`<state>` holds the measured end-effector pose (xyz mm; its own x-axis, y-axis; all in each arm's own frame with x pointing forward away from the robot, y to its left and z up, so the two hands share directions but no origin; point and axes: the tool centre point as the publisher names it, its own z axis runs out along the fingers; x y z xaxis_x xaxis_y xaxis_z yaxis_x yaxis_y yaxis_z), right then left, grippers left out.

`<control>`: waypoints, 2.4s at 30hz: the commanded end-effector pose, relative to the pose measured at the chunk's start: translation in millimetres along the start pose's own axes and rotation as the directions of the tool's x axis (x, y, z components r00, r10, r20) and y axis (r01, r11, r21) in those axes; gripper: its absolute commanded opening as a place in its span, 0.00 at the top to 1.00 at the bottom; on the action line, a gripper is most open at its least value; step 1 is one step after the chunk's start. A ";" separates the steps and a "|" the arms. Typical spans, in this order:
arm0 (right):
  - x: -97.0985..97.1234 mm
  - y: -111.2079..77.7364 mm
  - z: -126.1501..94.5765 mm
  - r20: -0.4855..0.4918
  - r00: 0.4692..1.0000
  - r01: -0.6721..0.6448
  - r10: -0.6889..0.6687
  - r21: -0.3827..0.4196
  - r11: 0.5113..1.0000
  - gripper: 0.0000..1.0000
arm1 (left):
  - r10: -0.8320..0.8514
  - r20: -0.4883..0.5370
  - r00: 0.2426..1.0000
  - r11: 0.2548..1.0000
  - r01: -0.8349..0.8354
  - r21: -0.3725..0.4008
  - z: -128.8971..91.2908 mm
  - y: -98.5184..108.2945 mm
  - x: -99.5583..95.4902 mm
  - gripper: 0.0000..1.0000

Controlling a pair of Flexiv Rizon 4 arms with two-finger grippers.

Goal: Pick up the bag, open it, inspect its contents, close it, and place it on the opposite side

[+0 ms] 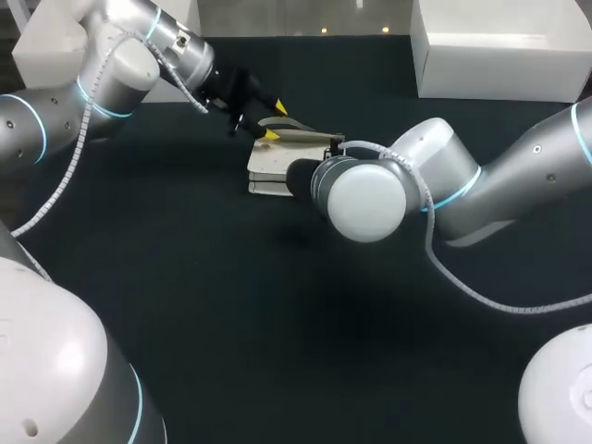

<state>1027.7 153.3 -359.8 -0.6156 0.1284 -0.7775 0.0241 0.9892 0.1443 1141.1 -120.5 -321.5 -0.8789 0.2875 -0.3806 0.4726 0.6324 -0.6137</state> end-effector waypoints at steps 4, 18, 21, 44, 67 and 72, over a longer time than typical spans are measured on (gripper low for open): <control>3.7 -2.4 0.2 0.094 0.996 0.000 0.001 -0.013 1.000 1.00 | -0.020 -0.003 1.000 1.000 0.020 -0.023 23.0 1.8 -4.9 0.21; 3.7 -2.4 0.2 0.094 0.996 0.000 0.001 -0.013 1.000 1.00 | -0.117 -0.016 0.993 0.993 0.116 -0.038 39.9 22.8 -20.3 0.50; 3.7 -2.4 0.2 0.094 0.996 0.000 0.001 -0.013 1.000 1.00 | -0.121 -0.017 0.993 0.992 0.120 -0.039 40.8 23.7 -21.6 0.53; 3.7 -2.4 0.2 0.094 0.996 0.000 0.001 -0.013 1.000 1.00 | -0.128 -0.027 0.991 0.991 0.126 -0.053 40.4 24.7 -25.6 1.00; -36.9 3.0 -35.6 0.115 0.992 0.041 -0.054 0.112 0.993 0.00 | -0.235 -0.075 0.969 0.972 0.234 -0.023 11.4 8.8 -44.7 1.00; -59.1 5.7 -57.2 0.127 0.991 0.029 -0.041 0.091 0.995 0.00 | -0.255 -0.060 0.965 0.967 0.254 -0.017 -3.3 3.1 -54.5 1.00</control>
<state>1026.8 149.8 -293.4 -0.4959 0.0938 -0.8633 0.0744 0.9951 0.0654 1187.9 -134.7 -310.5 -0.9725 0.1489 -0.1793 0.2320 0.6926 -0.6830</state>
